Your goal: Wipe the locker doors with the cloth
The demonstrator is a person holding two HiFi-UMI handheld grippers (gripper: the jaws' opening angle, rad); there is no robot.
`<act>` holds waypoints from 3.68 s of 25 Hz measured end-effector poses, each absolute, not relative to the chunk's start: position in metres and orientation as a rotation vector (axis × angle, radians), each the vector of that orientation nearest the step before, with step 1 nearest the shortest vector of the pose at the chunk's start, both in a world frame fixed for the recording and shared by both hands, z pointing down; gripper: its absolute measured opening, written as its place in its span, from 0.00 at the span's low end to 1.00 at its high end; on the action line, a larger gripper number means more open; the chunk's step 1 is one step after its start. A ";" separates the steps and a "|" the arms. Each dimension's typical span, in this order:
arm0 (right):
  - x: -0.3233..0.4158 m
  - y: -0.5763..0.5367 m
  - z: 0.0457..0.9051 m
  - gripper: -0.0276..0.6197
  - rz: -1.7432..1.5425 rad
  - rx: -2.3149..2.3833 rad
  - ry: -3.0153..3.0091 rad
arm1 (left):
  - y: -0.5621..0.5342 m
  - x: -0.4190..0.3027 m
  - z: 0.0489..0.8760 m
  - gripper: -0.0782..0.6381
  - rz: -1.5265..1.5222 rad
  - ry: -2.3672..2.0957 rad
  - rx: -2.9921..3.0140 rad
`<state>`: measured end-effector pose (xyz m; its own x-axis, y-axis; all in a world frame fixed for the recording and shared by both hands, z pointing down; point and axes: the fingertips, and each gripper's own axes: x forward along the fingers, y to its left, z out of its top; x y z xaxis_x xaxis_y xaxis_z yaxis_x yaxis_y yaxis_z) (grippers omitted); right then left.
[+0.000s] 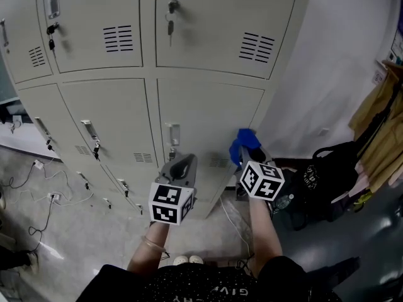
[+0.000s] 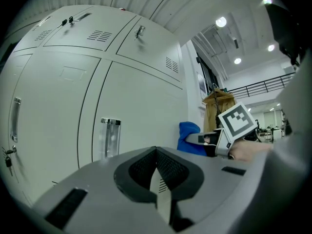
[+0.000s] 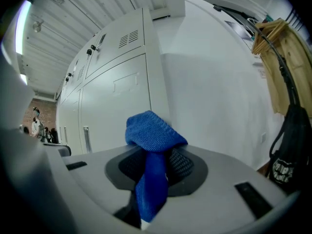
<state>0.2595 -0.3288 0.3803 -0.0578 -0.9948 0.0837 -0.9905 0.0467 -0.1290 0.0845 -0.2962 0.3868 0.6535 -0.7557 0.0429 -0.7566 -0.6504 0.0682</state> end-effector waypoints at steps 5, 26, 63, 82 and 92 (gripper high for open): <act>0.267 -0.327 0.380 0.20 -0.247 -2.164 2.199 | -0.295 0.080 0.389 0.12 0.019 -1.291 2.771; 0.076 -0.351 0.430 0.20 -0.297 -1.803 2.640 | -0.286 -0.015 0.398 0.12 0.077 -1.554 2.644; 0.230 -0.338 0.456 0.20 -0.328 -2.220 2.288 | -0.286 0.082 0.415 0.12 0.143 -1.226 2.811; 0.267 -0.323 0.462 0.20 -0.331 -2.338 2.176 | -0.283 0.090 0.421 0.12 0.135 -1.218 2.792; 0.142 -0.323 0.502 0.20 -0.349 -2.043 2.520 | -0.279 0.058 0.438 0.12 0.154 -1.316 2.696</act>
<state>0.1417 -0.3225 0.5019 -0.2114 -0.9508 0.2265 -0.9766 0.1959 -0.0890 0.0578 -0.2788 0.4379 0.6130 -0.7753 0.1518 -0.7894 -0.6088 0.0782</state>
